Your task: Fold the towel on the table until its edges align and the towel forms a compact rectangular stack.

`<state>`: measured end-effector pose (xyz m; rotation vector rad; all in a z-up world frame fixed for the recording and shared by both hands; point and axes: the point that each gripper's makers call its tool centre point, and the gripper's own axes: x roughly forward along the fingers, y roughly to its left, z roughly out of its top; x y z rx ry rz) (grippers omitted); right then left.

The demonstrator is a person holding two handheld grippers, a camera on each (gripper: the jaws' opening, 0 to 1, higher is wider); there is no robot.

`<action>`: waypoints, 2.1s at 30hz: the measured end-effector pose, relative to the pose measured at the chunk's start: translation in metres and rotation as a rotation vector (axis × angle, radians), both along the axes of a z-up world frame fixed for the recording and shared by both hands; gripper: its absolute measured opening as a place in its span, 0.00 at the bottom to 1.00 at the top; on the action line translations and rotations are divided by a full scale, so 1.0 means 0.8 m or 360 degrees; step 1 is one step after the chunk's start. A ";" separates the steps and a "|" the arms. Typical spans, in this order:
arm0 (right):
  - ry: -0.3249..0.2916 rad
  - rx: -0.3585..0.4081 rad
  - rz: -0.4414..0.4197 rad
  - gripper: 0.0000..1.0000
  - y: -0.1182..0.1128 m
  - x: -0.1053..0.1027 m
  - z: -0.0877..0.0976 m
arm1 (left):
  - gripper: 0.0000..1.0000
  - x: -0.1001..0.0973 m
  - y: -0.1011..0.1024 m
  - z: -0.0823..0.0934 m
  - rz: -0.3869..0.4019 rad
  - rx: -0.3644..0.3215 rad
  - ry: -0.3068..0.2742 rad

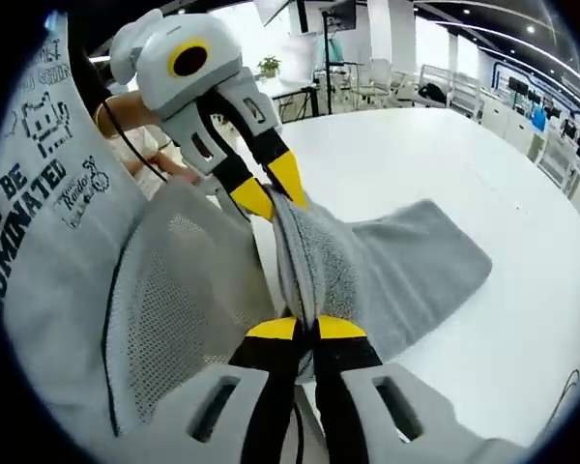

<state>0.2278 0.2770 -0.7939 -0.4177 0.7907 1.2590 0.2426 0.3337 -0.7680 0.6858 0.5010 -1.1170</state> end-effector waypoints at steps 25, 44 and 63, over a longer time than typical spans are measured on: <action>0.0206 0.0079 0.0135 0.03 0.012 -0.016 0.065 | 0.05 0.001 0.010 0.046 0.0000 -0.0100 0.0029; 0.0032 0.0175 0.0038 0.35 0.016 0.007 0.065 | 0.05 0.048 0.010 0.044 0.0339 -0.0348 0.0250; -0.0170 0.0232 -0.0120 0.09 0.004 0.042 0.066 | 0.05 0.073 0.020 0.041 0.0402 -0.0384 0.0294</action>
